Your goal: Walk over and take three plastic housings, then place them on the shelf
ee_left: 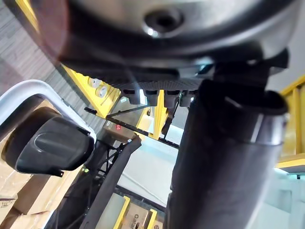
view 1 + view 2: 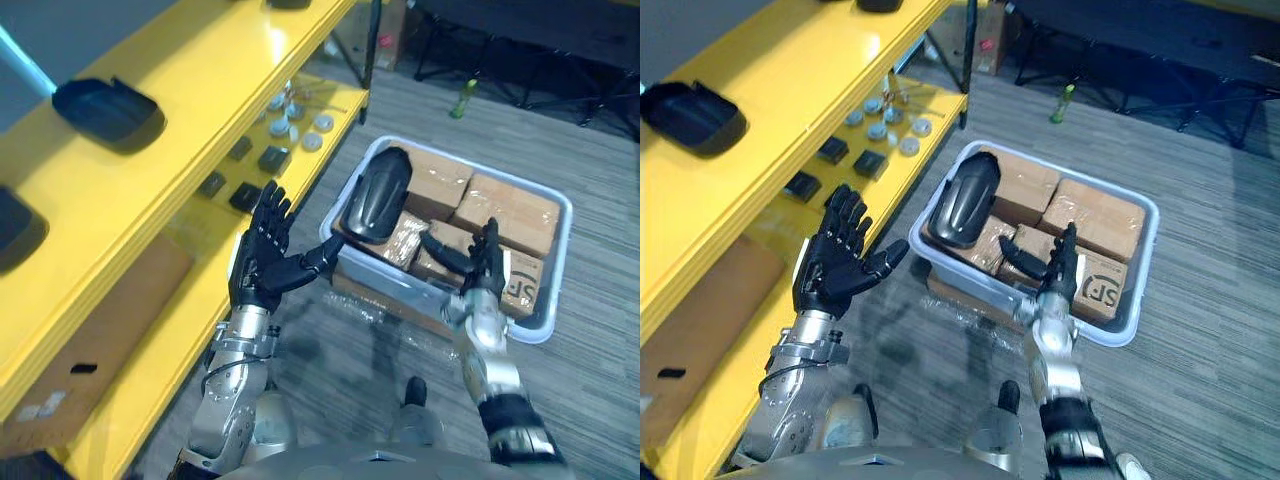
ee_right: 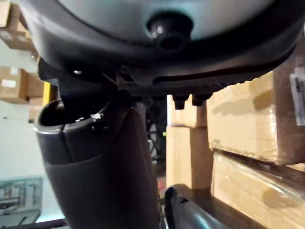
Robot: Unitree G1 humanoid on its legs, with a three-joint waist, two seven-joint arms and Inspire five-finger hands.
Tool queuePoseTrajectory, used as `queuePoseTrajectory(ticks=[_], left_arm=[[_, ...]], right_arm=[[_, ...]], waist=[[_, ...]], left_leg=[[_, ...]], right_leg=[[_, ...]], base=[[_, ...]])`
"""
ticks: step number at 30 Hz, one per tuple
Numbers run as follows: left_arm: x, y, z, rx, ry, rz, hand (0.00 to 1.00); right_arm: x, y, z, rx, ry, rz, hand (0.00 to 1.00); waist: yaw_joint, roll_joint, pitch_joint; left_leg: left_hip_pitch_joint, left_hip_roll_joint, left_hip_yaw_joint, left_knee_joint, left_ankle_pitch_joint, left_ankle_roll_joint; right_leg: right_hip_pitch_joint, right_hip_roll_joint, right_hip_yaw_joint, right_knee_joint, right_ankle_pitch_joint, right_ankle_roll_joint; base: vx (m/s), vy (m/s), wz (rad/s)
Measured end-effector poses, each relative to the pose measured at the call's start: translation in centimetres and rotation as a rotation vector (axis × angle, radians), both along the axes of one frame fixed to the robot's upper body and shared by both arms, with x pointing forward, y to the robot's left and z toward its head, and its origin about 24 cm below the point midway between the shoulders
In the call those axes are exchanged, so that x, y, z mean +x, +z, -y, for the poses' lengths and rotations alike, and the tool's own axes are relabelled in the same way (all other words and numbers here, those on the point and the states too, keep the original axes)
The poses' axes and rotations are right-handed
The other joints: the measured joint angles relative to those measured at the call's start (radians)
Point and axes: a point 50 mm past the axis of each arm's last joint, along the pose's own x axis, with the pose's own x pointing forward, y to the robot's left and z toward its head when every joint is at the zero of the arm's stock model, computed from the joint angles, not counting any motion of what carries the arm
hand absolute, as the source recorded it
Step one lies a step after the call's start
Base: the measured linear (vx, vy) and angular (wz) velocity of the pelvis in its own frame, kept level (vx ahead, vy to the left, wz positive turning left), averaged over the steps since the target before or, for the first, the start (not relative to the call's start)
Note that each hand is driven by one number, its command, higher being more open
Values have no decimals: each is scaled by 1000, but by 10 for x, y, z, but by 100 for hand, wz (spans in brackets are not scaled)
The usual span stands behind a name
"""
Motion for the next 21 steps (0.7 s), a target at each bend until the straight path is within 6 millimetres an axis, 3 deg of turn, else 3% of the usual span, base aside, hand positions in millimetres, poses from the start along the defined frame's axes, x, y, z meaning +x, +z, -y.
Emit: queuePoseTrajectory(ticks=[2,5,9,14,16,21], left_arm=[[6,9,2,-2,-1,40,100],[7,9,2,-3,-2,40,100],[8,-3,4,-6,-10,-16,100],[11,-26,7,15,-11,-113,100],[14,-31,13,4,-28,-136,100],[19,-40,18,-3,-25,-185,100]], right_arm=[[24,31,16,-38,-67,66,100],[44,69,37,-96,-138,118,100],[61,88,55,-141,-174,70,100],[79,116,66,-226,-146,14,100],[82,130,80,-272,-144,-33,100],[87,147,89,-365,-105,-117,100]], waist=[[35,-1,48],[55,-1,93],[86,11,100],[111,49,138],[132,82,166],[149,96,188]], left_leg=[[-36,-4,-27,-15,22,-3],[-64,-9,-60,-42,64,1],[-84,-18,-80,-54,80,5],[-116,-22,-100,-43,83,9],[-135,-23,-114,-26,83,11],[-184,-27,-128,4,84,15]], right_leg=[[-22,7,-12,-17,20,-9],[-34,11,-45,-20,25,-11],[-44,8,-62,-18,26,-10],[-64,4,-83,1,25,-11],[-81,1,-89,32,24,-12],[-125,-9,-112,71,11,-19]], base=[[-121,-12,23],[-39,-19,27],[28,5,20],[-10,15,11],[-37,19,9],[-76,8,6]])
